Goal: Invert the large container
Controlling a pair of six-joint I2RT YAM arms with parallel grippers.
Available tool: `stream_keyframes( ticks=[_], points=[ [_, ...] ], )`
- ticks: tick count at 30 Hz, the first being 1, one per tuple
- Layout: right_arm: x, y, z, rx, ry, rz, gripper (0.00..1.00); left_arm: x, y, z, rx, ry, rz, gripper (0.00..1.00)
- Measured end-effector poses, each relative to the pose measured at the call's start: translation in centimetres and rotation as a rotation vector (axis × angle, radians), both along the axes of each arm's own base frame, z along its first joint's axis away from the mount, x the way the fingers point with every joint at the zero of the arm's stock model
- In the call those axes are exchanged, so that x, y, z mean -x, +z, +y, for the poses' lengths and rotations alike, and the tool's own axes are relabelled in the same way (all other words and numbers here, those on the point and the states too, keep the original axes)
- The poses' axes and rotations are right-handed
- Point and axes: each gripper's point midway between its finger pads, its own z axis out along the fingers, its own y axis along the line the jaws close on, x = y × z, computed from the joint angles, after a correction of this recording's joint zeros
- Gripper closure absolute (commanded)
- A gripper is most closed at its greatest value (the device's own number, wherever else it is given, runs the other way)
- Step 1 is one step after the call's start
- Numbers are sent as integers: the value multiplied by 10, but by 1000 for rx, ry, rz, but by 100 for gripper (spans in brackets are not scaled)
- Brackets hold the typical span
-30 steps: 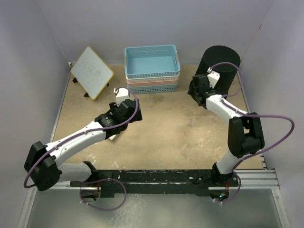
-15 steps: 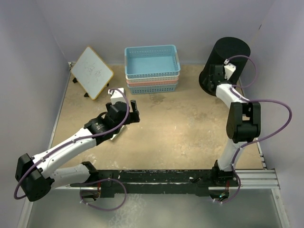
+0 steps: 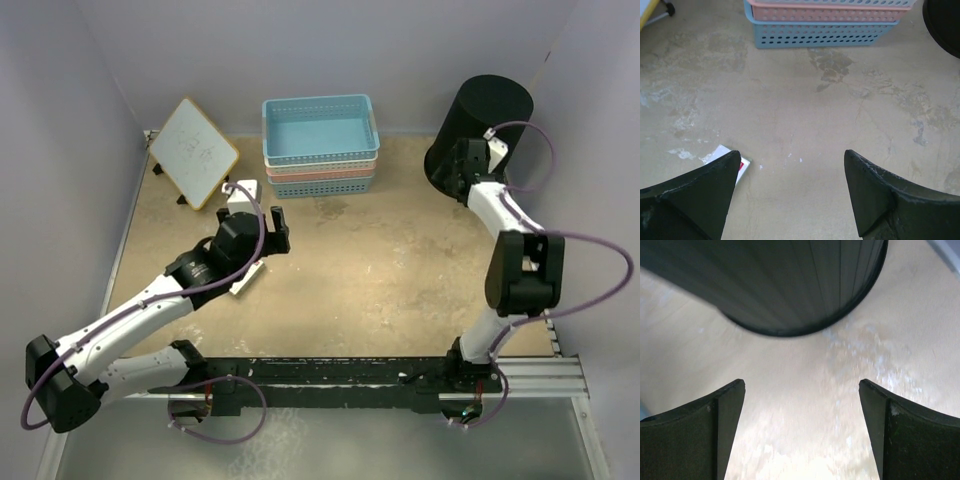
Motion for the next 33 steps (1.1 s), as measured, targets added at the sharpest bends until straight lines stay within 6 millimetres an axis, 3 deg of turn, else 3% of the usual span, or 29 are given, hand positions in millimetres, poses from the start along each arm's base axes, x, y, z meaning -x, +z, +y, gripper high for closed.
stream_keyframes(
  ticks=[3, 7, 11, 14, 18, 22, 25, 28, 32, 33],
  points=[
    [28, 23, 18, -63, 62, -40, 2, -9, 13, -2, -40, -14, -43, 16],
    [72, 55, 54, -124, 176, -132, 2, -36, 44, -20, -105, -36, -101, 18],
    [108, 53, 91, -171, 299, -129, 2, -87, 80, -45, -153, -27, -145, 19],
    [138, 35, 104, -202, 355, -73, 2, -133, 88, -49, -151, -18, -137, 18],
    [173, 23, 105, -225, 375, -26, 2, -195, 72, -47, -207, -15, -88, 18],
    [191, 35, 105, -228, 388, -52, 2, -229, 40, -70, -269, -121, -22, 18],
    [198, 44, 103, -224, 393, -78, 2, -239, 10, -91, -293, -242, 40, 19],
    [204, 47, 102, -221, 393, -83, 2, -234, -16, -102, -318, -341, 102, 21],
    [209, 42, 101, -222, 390, -63, 2, -230, -18, -106, -323, -403, 116, 32],
    [210, 39, 101, -222, 389, -54, 2, -229, -18, -107, -319, -414, 121, 39]
  ],
)
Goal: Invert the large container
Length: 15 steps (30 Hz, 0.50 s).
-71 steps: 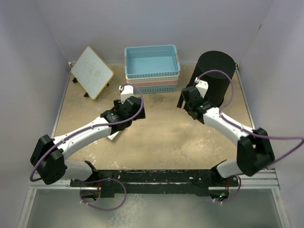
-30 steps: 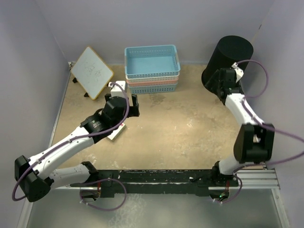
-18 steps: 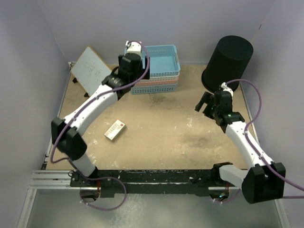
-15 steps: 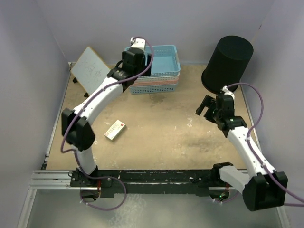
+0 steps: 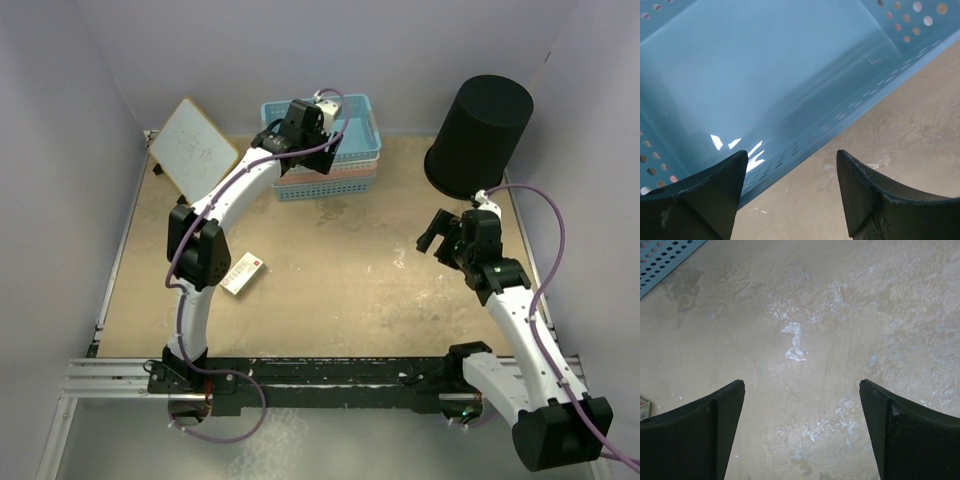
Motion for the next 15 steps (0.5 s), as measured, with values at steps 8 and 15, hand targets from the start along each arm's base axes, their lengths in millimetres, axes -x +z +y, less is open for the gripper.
stream_keyframes(
  ticks=[8, 15],
  points=[
    [2, -12, 0, 5, 1, 46, 2, 7, 0, -11, 58, -57, 39, 62],
    [1, -17, 1, 4, 4, 58, 3, 15, -1, -26, 103, -99, 58, 75]
  ],
)
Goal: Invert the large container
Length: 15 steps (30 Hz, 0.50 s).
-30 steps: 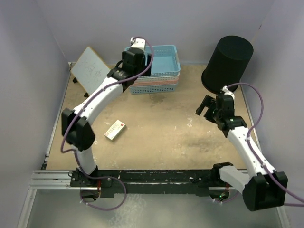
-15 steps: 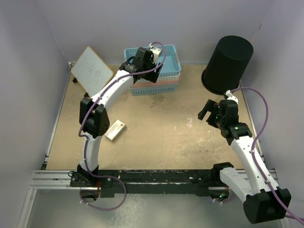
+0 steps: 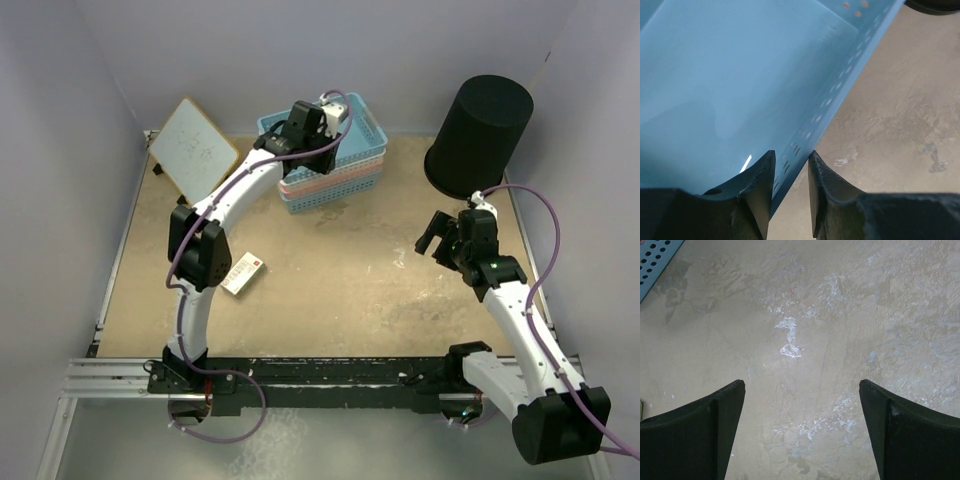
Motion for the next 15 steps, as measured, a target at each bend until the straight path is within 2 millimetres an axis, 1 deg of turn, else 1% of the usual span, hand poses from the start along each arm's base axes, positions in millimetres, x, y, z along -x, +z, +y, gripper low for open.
stream_keyframes(
  ticks=[3, 4, 5, 6, 9, 12, 15],
  points=[
    [0, 0, 0, -1, 0, 0, 3, 7, 0, -11, -2, -22, -2, 87],
    [0, 0, 0, -1, 1, 0, 3, 10, 0, -15, -2, -28, -3, 94],
    [0, 0, 1, -3, 3, 0, 3, 12, 0, -19, -4, -34, -5, 98],
    [0, 0, 1, -3, 3, 0, 3, 14, 1, -22, -6, -39, -8, 100],
    [0, 0, 1, -3, 3, -2, 3, 18, 3, -29, -9, -43, -17, 100],
    [0, 1, 1, -4, 2, -5, 3, 16, 5, -25, -17, -11, -18, 100],
    [1, 2, 1, -4, 2, -9, 3, 12, 12, -20, -22, 16, -36, 100]
  ],
)
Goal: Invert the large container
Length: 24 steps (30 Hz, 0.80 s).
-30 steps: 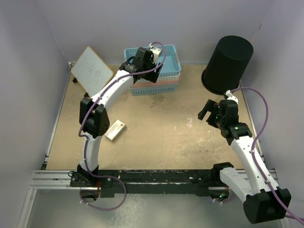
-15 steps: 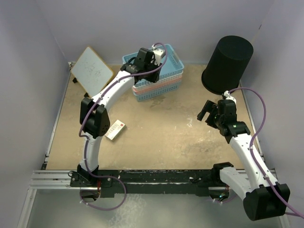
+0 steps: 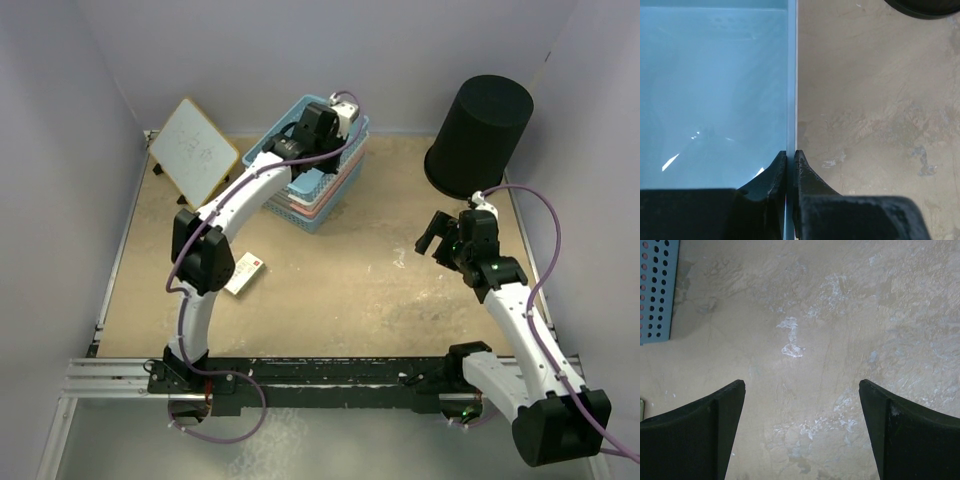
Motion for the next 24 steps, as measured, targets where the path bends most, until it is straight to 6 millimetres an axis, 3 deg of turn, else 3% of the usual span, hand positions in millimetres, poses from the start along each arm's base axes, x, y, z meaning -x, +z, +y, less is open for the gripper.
stream_keyframes(
  ticks=[3, 6, 11, 15, 17, 20, 24],
  points=[
    [1, 1, 0, 0, -1, -1, 3, -1, 16, 5, 9, 26, -32, 100],
    [3, 3, -2, 5, -6, -5, 3, 3, 49, 9, 53, 45, -78, 100],
    [2, 21, -10, 48, -23, -20, 2, 27, 144, 11, 224, 43, -216, 100],
    [-7, 70, -24, 105, -79, -90, 1, 76, 221, -8, 377, -29, -327, 100],
    [-10, 98, -32, 118, -127, -140, 1, 99, 248, -21, 467, -77, -350, 100],
    [-5, 130, -49, 139, -228, -196, 0, 127, 266, -40, 623, -147, -321, 100],
    [18, 161, -74, 170, -370, -263, 0, 136, 246, -60, 771, -170, -192, 100]
  ],
)
